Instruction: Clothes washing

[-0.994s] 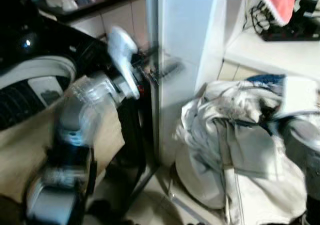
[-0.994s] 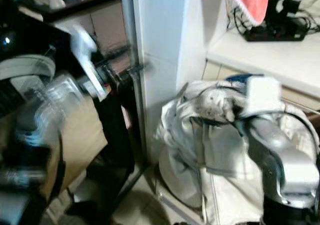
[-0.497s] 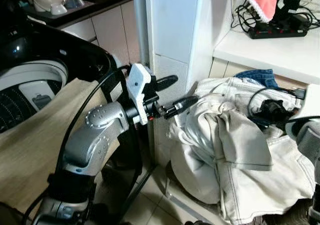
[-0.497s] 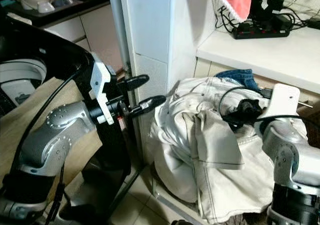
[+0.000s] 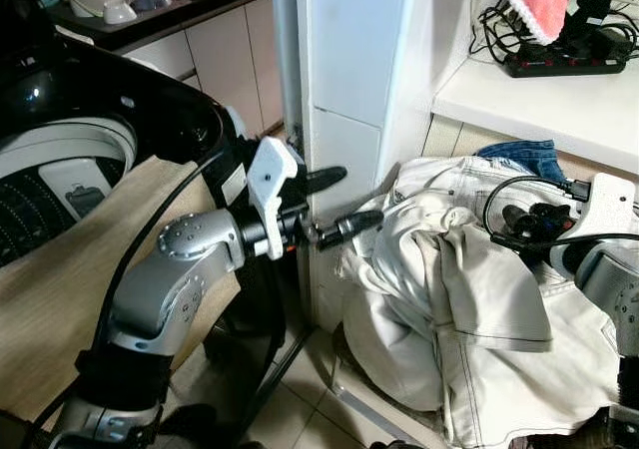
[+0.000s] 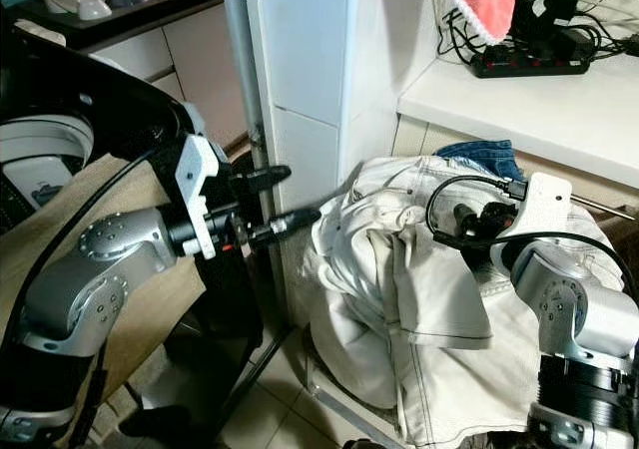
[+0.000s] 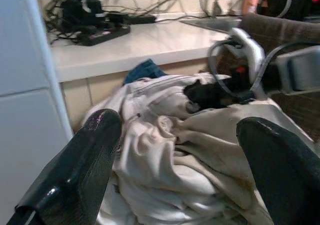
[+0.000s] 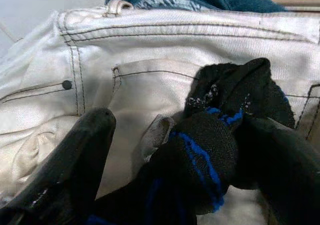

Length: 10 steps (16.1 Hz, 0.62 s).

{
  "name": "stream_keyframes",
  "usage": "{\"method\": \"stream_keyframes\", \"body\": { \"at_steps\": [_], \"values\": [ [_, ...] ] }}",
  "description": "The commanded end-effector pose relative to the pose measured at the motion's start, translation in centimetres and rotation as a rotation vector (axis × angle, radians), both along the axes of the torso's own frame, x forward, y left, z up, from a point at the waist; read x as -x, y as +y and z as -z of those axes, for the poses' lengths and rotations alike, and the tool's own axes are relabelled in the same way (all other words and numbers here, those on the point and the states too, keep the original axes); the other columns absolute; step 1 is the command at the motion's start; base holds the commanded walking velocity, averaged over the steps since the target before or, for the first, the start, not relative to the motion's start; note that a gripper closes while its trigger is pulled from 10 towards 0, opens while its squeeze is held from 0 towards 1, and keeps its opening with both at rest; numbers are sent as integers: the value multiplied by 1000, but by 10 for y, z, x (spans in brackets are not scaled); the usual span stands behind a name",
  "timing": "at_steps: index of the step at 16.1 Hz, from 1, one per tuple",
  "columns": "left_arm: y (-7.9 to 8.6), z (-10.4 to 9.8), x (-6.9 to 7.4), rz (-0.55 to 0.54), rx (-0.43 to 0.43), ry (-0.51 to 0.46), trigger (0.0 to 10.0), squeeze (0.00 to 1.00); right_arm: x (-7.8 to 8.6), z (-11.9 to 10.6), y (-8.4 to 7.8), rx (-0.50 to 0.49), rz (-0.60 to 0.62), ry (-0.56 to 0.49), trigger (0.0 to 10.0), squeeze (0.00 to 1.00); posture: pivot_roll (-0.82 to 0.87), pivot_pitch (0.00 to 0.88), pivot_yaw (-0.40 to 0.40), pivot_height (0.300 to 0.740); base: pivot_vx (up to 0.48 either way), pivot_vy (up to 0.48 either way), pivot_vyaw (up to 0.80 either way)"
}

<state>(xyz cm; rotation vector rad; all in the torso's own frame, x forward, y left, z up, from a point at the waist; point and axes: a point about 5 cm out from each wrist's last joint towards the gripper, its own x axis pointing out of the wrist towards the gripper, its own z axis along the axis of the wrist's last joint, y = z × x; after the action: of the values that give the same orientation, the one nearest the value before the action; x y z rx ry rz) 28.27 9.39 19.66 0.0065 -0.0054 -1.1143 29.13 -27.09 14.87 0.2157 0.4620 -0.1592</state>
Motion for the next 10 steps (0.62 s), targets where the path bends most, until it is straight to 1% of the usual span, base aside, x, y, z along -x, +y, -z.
{"method": "stream_keyframes", "body": {
  "at_steps": [1,3,5,6,8,10],
  "values": [
    [-2,-2,4,35,-10,-7,10000,0,-1,2,3,-44,-4,17,0,0,-88,0,31,740,0,0,0],
    [-1,0,6,45,-34,11,10000,0,0,5,1,-11,-2,38,0,0,-87,0,29,740,0,0,0],
    [-1,-1,6,60,-26,22,10000,0,0,6,0,-9,-7,57,0,0,-90,0,29,740,0,0,0],
    [-1,-1,7,74,-24,34,10000,0,1,7,0,-10,0,75,0,0,-86,0,25,740,0,0,0],
    [0,-1,10,90,-27,48,10000,0,4,11,2,-1,-26,126,0,0,-87,0,26,740,0,0,0],
    [0,-1,10,93,-28,48,10000,0,5,11,3,2,-32,137,0,0,-89,0,27,740,0,0,0]
  ]
}}
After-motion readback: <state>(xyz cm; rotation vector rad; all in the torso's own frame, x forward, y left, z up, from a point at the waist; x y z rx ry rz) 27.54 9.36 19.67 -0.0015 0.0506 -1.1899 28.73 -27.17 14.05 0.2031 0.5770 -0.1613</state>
